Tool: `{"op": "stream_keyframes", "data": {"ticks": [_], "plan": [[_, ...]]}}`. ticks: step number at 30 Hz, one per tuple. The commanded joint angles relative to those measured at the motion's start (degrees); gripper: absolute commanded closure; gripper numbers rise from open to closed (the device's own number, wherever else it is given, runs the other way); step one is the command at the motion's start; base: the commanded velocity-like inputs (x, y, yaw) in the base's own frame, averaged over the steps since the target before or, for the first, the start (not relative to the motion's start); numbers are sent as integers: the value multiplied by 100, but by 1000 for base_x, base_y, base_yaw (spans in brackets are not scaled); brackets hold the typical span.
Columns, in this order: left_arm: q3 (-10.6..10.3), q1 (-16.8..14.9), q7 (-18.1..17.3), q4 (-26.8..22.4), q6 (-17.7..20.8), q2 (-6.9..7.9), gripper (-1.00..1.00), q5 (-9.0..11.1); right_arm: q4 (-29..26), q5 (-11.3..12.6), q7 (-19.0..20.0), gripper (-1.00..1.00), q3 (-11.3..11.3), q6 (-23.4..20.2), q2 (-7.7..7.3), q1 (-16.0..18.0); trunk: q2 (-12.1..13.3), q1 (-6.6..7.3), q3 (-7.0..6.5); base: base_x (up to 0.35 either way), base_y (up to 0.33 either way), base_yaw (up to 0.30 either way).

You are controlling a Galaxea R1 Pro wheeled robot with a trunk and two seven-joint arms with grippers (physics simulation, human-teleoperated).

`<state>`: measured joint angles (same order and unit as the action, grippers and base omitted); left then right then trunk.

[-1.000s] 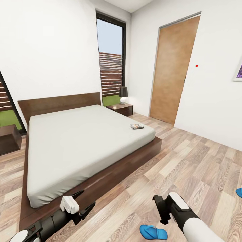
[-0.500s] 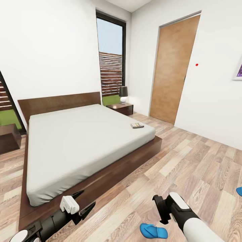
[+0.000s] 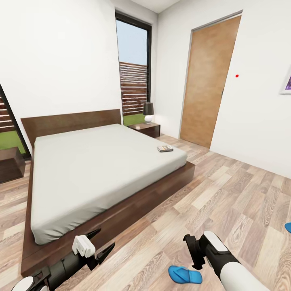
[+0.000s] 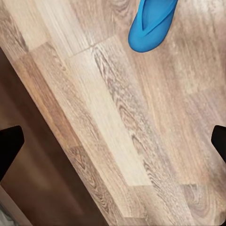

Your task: In the bedroom, move the book from the bed onto either nightstand, and place the two sandals side by side next to the bed.

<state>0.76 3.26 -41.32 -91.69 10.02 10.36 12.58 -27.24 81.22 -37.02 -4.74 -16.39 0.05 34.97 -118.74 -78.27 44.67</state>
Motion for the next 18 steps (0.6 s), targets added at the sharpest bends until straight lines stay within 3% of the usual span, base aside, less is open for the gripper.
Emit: {"op": "stream_keyframes", "data": {"ticks": [1, 9, 14, 18], "plan": [[3, 0, -17, -3, 61, 1, -100, 58, -10, 17, -33, -100, -18, -22, 2, 1, -44, -22, 23, 0, 0, 0], [-14, -1, -17, 2, 55, 1, -100, 53, -10, 17, -33, -100, -18, -16, 4, 1, -365, -198, 167, 0, 0, 0], [-443, 0, 13, 2, 53, 1, -100, 52, -10, 17, -33, -100, -18, -13, 4, 1, -565, -308, 256, 0, 0, 0], [-488, -1, 17, 2, 53, 1, -100, 52, -10, 17, -33, -100, -12, -2, 4, 1, -726, -396, 328, 0, 0, 0]]}}
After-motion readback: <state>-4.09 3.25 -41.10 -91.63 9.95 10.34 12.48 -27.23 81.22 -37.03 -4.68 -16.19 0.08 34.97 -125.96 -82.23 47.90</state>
